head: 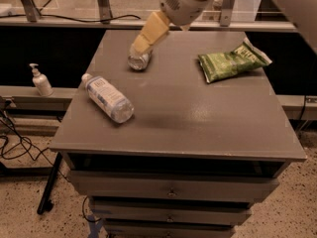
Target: Place blue plastic bottle upright
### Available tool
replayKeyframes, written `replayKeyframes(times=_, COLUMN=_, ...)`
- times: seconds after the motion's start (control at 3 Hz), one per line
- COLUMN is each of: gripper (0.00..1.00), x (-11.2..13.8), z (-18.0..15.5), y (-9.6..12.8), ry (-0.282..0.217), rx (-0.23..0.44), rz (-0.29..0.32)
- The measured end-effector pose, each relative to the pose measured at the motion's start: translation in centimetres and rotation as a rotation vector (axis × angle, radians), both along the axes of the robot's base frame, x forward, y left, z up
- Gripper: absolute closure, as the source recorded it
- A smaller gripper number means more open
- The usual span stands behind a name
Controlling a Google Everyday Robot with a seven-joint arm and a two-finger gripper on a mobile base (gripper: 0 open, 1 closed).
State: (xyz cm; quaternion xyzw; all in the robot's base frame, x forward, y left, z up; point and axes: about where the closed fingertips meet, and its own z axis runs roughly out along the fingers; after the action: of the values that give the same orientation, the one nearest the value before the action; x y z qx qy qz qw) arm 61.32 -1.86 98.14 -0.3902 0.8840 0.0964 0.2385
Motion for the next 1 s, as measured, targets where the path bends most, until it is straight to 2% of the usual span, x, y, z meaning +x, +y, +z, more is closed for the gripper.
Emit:
replayKeyframes(times=0.33, gripper=0.00, x=3.1, z=-2.4, y=5.4, ry=0.070, rx=0.063, rz=-0.022)
replayKeyframes(times=0.67, gripper=0.00, x=3.6, z=-4.3, y=10.2, ry=0.142, rx=0.133, rz=-0.003)
replayKeyframes(times=1.0, gripper=0.00, x=3.0, z=-5.7, y=13.7, ry=0.183, rx=0.188, rz=0.015)
